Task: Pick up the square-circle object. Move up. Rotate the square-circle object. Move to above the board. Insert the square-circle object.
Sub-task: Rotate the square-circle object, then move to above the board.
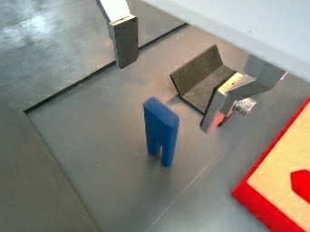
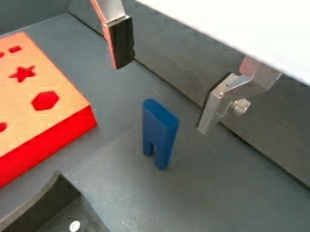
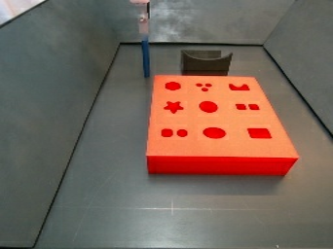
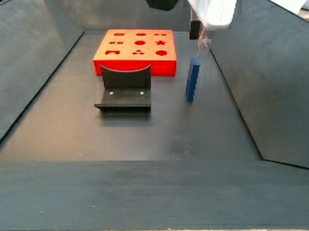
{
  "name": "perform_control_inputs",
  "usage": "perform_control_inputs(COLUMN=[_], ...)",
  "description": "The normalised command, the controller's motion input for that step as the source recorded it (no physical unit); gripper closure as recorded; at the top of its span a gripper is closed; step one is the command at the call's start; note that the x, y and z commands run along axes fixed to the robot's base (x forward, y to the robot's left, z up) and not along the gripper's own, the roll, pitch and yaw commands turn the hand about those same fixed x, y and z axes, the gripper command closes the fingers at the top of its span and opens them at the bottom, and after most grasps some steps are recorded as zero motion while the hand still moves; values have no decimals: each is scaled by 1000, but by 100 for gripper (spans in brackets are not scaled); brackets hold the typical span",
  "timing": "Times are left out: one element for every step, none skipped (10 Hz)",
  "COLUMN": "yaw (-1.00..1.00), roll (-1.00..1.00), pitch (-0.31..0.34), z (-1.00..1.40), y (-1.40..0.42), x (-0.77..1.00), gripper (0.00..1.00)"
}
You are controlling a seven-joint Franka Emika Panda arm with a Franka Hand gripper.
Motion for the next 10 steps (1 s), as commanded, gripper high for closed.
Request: perform_control_inputs(yaw=[-119,-84,-70,-59,-57,-50,-48,-44,-40,106], roll=[-8,-10,-15,-21,-25,-35,-39,-46,-51,-128], pitch=[3,-21,-30,-39,-40,-42,-40,-38,-30,139], z=[-1000,-1000,-1000,-833,-733,-481,-383,-196,0,1000], y=[0,1,6,9,9,10,9,10,0,-28], x=[5,16,17,17,16,20,23,30,0,72], gripper=[0,0,0,0,0,0,0,0,100,100])
